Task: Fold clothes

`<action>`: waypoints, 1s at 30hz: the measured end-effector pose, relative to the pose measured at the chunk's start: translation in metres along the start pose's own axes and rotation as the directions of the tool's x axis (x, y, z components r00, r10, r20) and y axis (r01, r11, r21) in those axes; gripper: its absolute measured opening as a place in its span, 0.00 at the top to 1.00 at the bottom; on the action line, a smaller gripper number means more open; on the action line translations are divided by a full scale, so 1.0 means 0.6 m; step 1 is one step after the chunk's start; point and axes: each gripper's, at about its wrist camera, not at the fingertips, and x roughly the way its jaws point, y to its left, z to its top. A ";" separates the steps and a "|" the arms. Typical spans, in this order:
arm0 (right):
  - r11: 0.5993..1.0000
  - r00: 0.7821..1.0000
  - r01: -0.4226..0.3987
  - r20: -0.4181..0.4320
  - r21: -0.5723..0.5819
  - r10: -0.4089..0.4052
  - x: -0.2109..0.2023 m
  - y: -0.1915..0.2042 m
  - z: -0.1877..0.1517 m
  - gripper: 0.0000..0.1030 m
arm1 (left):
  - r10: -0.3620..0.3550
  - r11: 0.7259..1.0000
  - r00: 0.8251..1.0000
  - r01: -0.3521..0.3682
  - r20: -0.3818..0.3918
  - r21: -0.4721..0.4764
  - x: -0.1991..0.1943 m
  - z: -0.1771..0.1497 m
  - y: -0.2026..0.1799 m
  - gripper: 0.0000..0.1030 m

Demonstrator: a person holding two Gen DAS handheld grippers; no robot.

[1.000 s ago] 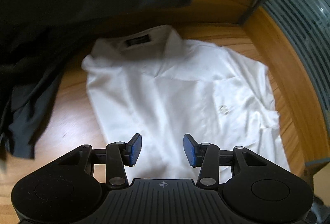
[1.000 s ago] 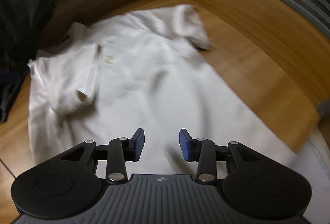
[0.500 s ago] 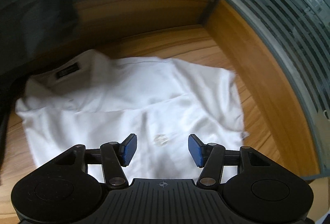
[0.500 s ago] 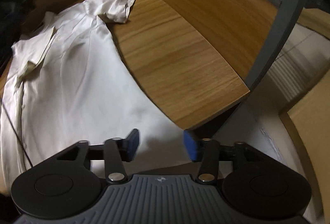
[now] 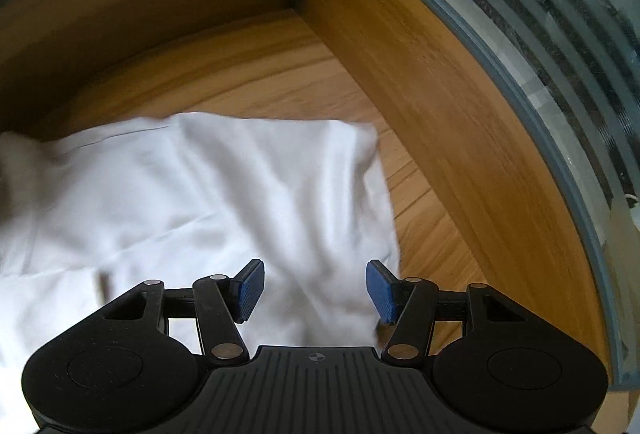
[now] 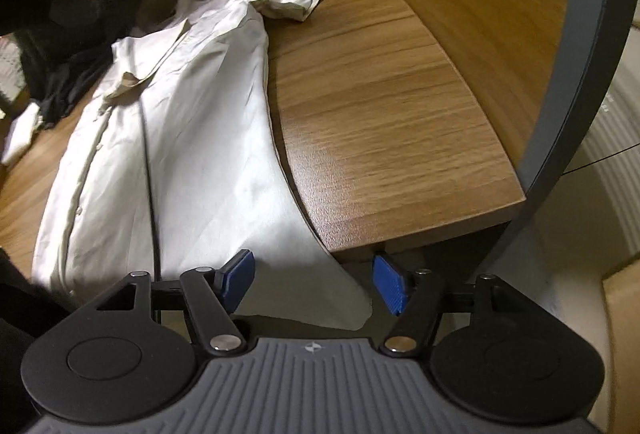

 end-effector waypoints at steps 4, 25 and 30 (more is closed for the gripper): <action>0.999 0.999 -0.048 0.002 -0.005 0.048 0.002 -0.008 -0.004 0.34 | 0.011 1.000 1.000 -0.011 -0.011 0.010 0.038 0.025 -0.030 0.41; 0.997 0.998 -0.053 0.025 0.063 0.051 -0.012 -0.002 -0.008 0.64 | 0.185 0.965 0.981 -0.192 0.058 0.181 0.132 0.028 -0.129 0.77; 0.996 0.998 -0.055 0.015 0.070 0.054 -0.011 0.006 -0.007 0.75 | 0.140 0.980 0.989 -0.144 0.044 0.134 0.122 0.024 -0.104 0.97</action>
